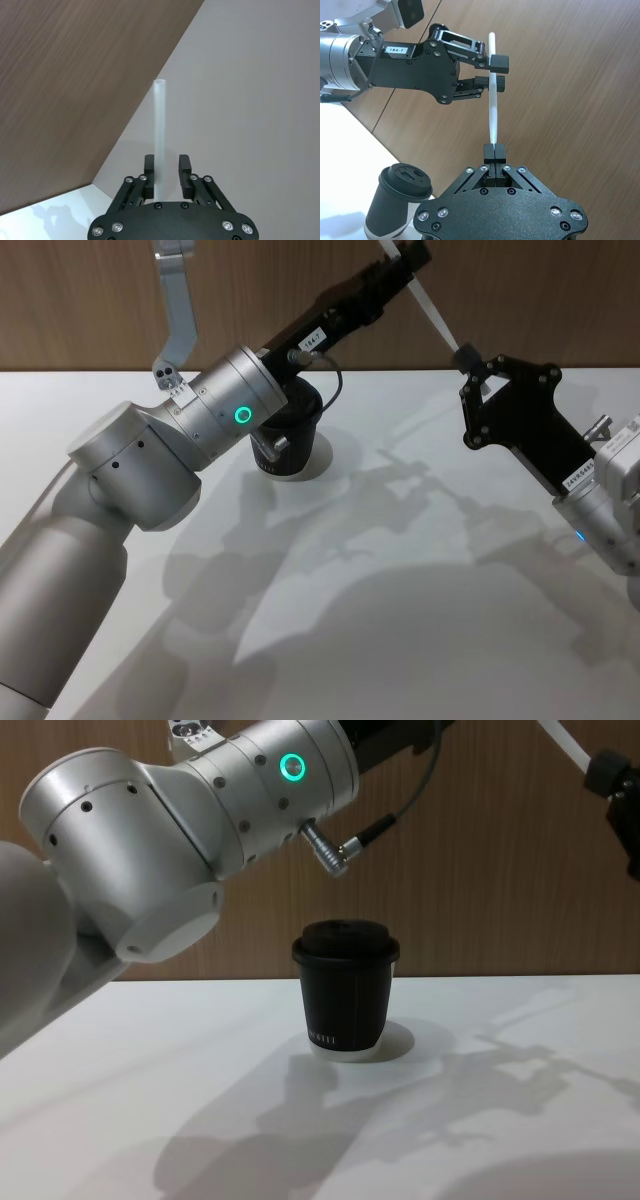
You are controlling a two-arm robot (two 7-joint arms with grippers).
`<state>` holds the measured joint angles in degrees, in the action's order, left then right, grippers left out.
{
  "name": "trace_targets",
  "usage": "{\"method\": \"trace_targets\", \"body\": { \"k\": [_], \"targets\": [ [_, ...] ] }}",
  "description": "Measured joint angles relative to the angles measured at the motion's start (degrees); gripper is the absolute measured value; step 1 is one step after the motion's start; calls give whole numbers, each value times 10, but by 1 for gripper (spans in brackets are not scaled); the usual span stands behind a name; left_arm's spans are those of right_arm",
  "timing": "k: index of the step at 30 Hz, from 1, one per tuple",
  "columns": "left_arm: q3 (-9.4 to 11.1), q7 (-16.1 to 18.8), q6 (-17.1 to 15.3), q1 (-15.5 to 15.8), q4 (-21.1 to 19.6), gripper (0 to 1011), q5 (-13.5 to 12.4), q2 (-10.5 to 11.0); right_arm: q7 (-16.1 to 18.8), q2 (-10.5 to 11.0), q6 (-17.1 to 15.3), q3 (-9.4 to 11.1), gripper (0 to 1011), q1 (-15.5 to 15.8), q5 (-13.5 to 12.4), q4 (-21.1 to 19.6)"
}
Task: Pick up the straw with one hand, pass it to the other hand, and insert it into the cup.
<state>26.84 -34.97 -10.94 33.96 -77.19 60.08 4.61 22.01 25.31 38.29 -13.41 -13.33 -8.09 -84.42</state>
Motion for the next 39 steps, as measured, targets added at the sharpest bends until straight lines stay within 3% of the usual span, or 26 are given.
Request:
{"method": "trace_targets", "body": {
  "k": [7,16,39],
  "targets": [
    [0,0,0,0,0,96,0,0,0,0,0,0,6,0,0,0],
    [1,0,0,1,1,16,1,-1,0,0,0,0,44,0,0,0],
    [0,0,0,1,1,14,1,-1,0,0,0,0,743,0,0,0]
  ]
}}
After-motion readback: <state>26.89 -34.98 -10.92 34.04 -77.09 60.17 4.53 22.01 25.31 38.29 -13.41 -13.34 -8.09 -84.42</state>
